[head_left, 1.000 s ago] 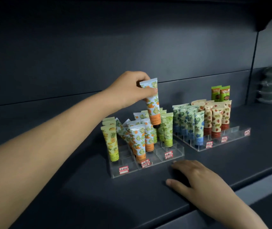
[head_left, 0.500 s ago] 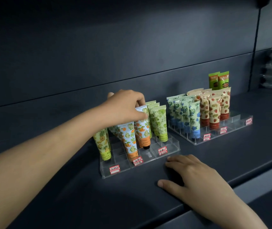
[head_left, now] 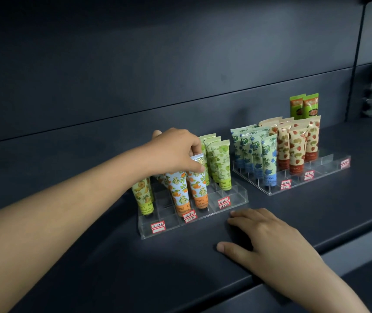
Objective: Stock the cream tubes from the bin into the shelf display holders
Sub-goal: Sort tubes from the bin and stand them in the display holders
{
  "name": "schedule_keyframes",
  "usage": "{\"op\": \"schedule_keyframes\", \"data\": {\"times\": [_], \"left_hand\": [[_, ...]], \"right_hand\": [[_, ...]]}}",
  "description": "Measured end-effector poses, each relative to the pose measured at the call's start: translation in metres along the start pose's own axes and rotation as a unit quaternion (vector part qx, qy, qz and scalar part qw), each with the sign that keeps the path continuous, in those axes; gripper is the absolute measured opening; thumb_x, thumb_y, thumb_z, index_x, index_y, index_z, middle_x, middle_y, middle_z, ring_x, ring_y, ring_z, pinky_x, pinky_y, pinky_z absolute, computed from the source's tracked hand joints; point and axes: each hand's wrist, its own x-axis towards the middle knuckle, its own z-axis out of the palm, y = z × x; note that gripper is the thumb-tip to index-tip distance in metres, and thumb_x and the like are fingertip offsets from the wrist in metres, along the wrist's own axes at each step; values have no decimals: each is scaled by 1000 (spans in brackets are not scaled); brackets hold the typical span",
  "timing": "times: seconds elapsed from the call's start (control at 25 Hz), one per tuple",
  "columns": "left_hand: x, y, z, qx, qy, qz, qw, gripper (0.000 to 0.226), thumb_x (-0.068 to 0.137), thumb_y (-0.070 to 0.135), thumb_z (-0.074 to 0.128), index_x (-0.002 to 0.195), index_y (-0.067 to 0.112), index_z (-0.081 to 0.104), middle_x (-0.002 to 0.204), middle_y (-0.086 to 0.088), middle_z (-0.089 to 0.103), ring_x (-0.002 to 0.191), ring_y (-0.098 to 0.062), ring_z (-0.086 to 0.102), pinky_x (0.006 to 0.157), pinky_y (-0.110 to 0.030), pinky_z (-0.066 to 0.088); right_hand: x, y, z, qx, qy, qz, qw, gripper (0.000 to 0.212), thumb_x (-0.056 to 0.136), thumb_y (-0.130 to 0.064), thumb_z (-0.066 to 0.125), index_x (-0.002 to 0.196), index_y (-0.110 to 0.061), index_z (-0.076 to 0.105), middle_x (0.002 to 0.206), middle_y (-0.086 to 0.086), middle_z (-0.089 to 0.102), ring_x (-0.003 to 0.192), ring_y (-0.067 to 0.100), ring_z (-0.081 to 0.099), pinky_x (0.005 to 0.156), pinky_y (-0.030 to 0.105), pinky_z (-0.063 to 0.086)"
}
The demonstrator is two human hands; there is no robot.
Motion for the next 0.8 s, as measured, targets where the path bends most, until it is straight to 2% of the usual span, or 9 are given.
{"op": "schedule_keyframes", "data": {"times": [0.32,0.48,0.56,0.68,0.8], "left_hand": [[-4,-1,-4,0,18,7,1000,24,78,50,65,85,27,61,86,17,64,93,-3,57,89,-34,27],[-10,-11,-23,-56,78,-21,995,30,81,55,57,86,27,67,85,18,67,93,-3,58,97,-37,32],[-12,-24,-34,-92,102,-39,990,28,84,51,55,83,26,67,83,18,68,92,-5,58,99,-39,36],[-15,-44,-44,-132,122,-54,982,23,85,44,57,79,25,68,78,18,69,91,-5,59,98,-42,41],[-14,-64,-51,-136,125,-67,981,22,84,42,58,79,23,69,81,14,70,82,-7,57,87,-35,42]], "right_hand": [[0,-1,0,-5,-6,4,1000,62,84,-72,31,135,-38,40,144,-29,28,133,-2,24,103,16,26],[0,-1,-1,1,-7,7,1000,59,84,-70,32,133,-39,40,141,-30,30,131,-4,26,99,16,30],[3,1,-3,23,2,14,1000,53,84,-68,37,127,-38,46,132,-27,42,124,-3,36,95,18,36],[13,7,-21,71,44,36,996,41,81,-56,54,114,-33,61,112,-20,62,105,0,56,89,21,45],[40,9,-56,97,108,26,989,25,77,-40,65,97,-27,71,84,-20,66,78,-5,62,74,8,46]]}}
